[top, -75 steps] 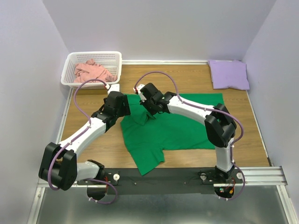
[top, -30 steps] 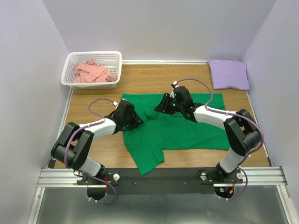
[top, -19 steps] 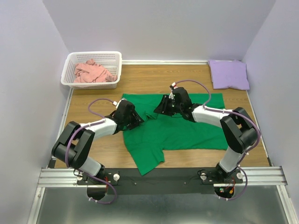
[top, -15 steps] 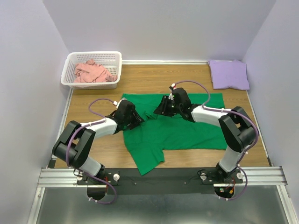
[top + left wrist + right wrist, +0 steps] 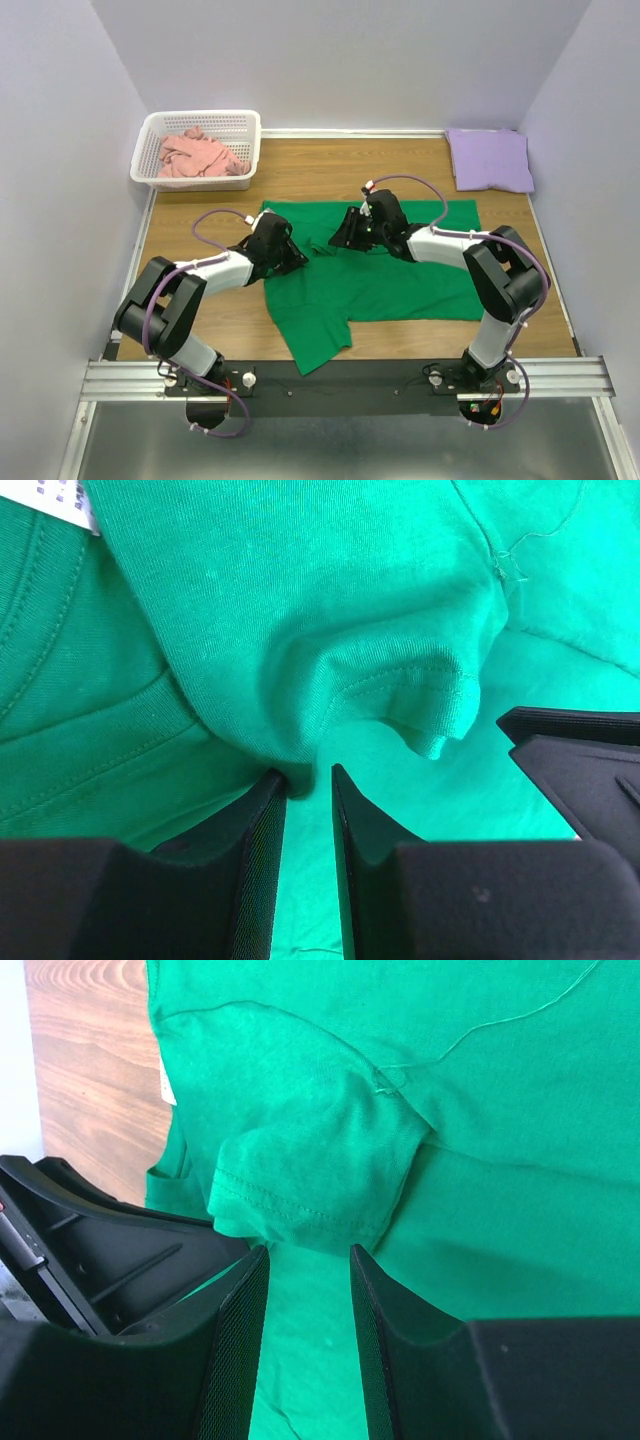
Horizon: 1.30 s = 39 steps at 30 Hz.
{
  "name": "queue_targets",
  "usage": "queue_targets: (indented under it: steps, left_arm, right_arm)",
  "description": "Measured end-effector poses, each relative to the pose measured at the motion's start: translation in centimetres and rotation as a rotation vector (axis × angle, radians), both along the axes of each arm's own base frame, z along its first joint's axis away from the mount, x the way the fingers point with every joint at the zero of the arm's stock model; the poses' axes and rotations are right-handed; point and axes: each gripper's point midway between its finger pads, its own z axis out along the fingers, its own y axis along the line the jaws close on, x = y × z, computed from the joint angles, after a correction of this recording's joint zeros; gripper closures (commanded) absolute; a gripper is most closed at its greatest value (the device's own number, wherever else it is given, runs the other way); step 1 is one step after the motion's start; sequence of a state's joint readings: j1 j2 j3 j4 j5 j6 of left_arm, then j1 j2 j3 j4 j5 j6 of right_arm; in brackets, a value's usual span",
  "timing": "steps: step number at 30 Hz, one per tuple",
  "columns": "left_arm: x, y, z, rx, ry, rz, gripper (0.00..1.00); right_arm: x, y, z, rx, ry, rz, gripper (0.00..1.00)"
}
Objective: Fold and stack the t-shirts
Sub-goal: Fold the tshirt
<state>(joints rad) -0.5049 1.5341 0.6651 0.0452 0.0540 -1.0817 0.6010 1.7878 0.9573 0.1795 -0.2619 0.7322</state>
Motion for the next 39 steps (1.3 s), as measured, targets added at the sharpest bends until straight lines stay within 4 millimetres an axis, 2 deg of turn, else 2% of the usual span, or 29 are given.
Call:
queue_targets:
  steps: [4, 7, 12, 16, 27, 34, 38, 39]
  left_arm:
    - [-0.2, 0.1, 0.0, 0.008, 0.007, -0.001, 0.69]
    - [-0.1, 0.1, 0.3, 0.012, 0.002, -0.003, 0.8]
    - [0.4, 0.0, 0.9, 0.016, -0.02, -0.009, 0.85]
    - [0.4, 0.0, 0.9, 0.022, -0.022, -0.013, 0.99]
    - [0.0, 0.1, 0.7, 0.04, -0.017, -0.03, 1.0]
    - [-0.1, 0.5, 0.7, 0.058, -0.016, -0.027, 1.0]
    - [-0.1, 0.7, 0.9, 0.069, -0.022, -0.025, 1.0]
    - [-0.2, 0.8, 0.9, 0.071, -0.023, -0.024, 1.0]
  right_arm:
    - [-0.1, 0.1, -0.2, 0.003, 0.004, 0.006, 0.55]
    - [-0.2, 0.1, -0.5, 0.002, 0.012, 0.013, 0.55]
    - [-0.5, 0.1, -1.8, -0.01, 0.036, 0.016, 0.55]
    - [-0.9, -0.2, -2.7, -0.024, 0.056, 0.015, 0.56]
    - [-0.6, 0.1, -3.3, -0.008, 0.062, 0.003, 0.64]
    - [-0.3, 0.5, -3.7, 0.014, 0.067, -0.002, 0.65]
    - [-0.3, 0.7, -3.7, 0.027, 0.07, 0.0, 0.73]
    - [-0.3, 0.7, -3.8, 0.028, 0.072, -0.001, 0.79]
